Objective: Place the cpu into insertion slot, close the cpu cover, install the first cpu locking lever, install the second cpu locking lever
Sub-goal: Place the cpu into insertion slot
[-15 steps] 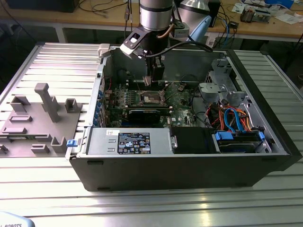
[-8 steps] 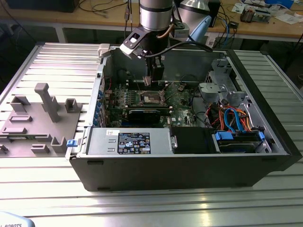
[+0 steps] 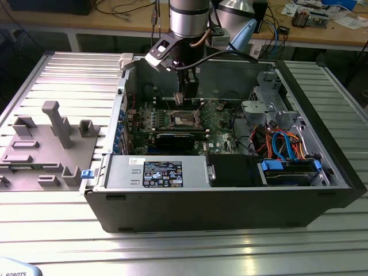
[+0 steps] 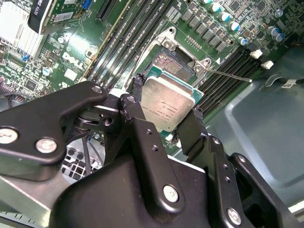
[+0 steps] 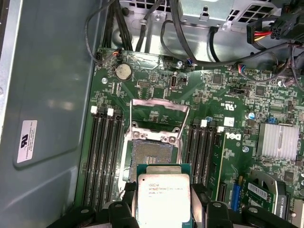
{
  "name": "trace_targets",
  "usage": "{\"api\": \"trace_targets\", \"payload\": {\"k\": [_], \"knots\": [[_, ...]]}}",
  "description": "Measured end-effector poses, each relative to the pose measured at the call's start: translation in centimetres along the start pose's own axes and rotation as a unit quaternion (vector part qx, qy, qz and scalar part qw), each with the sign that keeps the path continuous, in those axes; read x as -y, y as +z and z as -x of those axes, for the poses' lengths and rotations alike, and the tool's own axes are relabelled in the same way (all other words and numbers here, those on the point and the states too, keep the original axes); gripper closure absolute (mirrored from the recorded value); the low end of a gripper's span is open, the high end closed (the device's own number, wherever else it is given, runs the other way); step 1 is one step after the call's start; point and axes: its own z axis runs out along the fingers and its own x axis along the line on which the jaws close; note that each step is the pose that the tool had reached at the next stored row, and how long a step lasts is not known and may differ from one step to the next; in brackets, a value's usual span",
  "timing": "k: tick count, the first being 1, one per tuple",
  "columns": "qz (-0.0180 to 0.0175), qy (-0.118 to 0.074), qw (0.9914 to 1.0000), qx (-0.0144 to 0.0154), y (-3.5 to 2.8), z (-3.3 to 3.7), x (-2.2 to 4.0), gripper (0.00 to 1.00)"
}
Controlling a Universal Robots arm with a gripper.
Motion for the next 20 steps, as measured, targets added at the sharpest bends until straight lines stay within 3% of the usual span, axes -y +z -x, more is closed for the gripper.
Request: {"api": "trace_targets", "payload": {"k": [20], "knots": [[-0.0002,0.016,0.99987,0.0005,0.10,0.00,0.01,0.45]]}}
